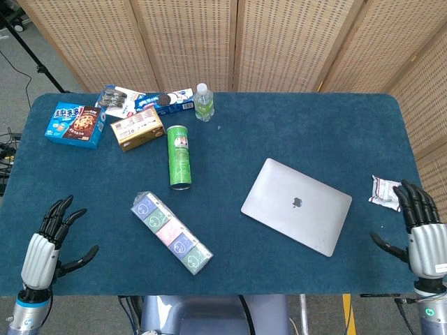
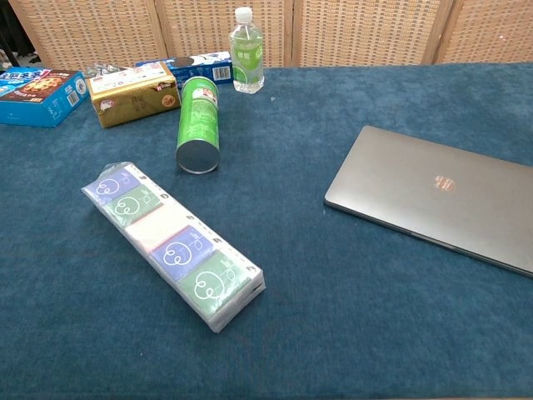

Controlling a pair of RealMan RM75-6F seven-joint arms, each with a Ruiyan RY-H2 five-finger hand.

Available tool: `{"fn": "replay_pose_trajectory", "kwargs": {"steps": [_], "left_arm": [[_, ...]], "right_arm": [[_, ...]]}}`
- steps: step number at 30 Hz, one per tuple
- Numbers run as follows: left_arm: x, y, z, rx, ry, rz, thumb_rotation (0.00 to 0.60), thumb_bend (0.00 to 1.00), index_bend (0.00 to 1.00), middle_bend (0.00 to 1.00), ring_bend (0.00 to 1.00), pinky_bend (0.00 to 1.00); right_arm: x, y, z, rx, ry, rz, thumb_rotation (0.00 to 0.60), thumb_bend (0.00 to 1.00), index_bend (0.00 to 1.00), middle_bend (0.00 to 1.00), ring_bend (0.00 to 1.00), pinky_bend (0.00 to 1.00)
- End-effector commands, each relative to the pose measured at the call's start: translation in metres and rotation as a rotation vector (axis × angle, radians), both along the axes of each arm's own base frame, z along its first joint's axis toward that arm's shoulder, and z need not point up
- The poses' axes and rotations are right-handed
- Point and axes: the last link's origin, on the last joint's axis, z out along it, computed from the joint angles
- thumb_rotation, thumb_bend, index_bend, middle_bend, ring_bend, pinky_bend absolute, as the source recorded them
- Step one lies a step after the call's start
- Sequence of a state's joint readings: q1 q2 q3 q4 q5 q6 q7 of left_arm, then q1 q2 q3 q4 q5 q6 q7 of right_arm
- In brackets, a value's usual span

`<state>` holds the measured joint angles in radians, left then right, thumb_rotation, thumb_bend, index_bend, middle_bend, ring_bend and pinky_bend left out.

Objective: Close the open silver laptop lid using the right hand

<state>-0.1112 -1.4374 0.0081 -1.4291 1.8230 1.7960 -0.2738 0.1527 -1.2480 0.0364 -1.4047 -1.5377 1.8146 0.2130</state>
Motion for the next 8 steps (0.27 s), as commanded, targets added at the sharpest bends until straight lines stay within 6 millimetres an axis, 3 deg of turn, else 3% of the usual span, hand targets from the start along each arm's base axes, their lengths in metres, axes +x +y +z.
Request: {"fn": "replay_pose_trajectory", "kwargs": {"steps": [1,8], "left_arm": [[0.001,0.0,-0.003,-0.002,0.003,-0.006,0.6,0.22,0.19,0.01,0.1,0.08],[0.001,-0.002,-0.013,-0.037,0.013,-0.016,0.6,0.22,0.19,0.01,0.1,0.08]], "right_arm": [[-0.012,0.004,0.015,-0.072,-0.033,-0.023,0.6,0.13,0.04,0.03,0.04,0.08],[-0.02,0.014,0.028,-0.112,-0.064,-0.04,0.6,0.13,0.03,0.02,0.04,0.08]]}}
